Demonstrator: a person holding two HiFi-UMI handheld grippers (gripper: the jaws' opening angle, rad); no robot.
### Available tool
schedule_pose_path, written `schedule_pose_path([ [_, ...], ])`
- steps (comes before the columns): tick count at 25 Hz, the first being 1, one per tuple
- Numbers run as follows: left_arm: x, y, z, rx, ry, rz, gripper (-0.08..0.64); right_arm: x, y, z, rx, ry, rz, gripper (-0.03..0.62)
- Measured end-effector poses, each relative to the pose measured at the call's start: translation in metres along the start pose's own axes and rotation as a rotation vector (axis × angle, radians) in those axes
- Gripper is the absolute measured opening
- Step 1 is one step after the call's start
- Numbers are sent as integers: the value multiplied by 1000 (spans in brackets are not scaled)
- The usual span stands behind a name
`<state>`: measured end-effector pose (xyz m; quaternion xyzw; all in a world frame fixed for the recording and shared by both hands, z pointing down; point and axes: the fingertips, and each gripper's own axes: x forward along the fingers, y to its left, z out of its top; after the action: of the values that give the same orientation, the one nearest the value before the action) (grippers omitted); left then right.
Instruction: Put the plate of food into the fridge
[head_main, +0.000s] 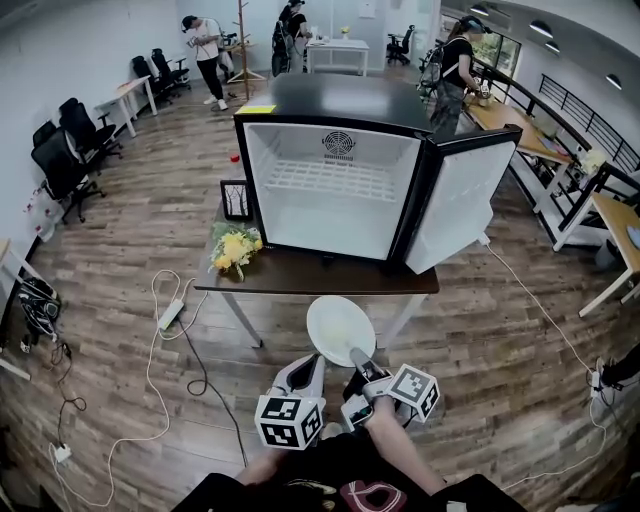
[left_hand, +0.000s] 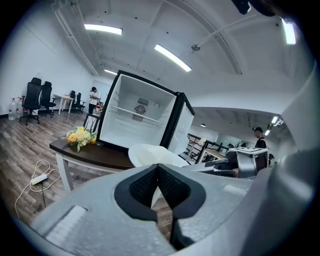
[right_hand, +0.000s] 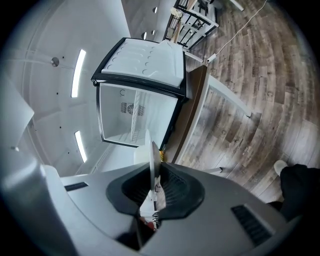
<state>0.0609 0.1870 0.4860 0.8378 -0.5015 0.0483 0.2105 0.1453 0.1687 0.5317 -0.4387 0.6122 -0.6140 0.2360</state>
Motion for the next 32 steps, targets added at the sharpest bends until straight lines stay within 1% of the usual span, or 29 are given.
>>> schedule_pose_path([
  [5,15,-7,-1,-7,-8,15,8,3,-6,15,-7,10,-3,48],
  [9,20,-9,-1,-3,1,25,8,6,-8,18,5,17,-8,48],
  [17,35,4,-10,-22,26,31,8,24,-15,24,23,26,-13,48],
  [26,77,33,17,-19,43,14,8,70,-7,47,51,11,-32,48],
  [32,106,56,36,-10,52,-5,8,109,3,59,60,-3,-31,48],
])
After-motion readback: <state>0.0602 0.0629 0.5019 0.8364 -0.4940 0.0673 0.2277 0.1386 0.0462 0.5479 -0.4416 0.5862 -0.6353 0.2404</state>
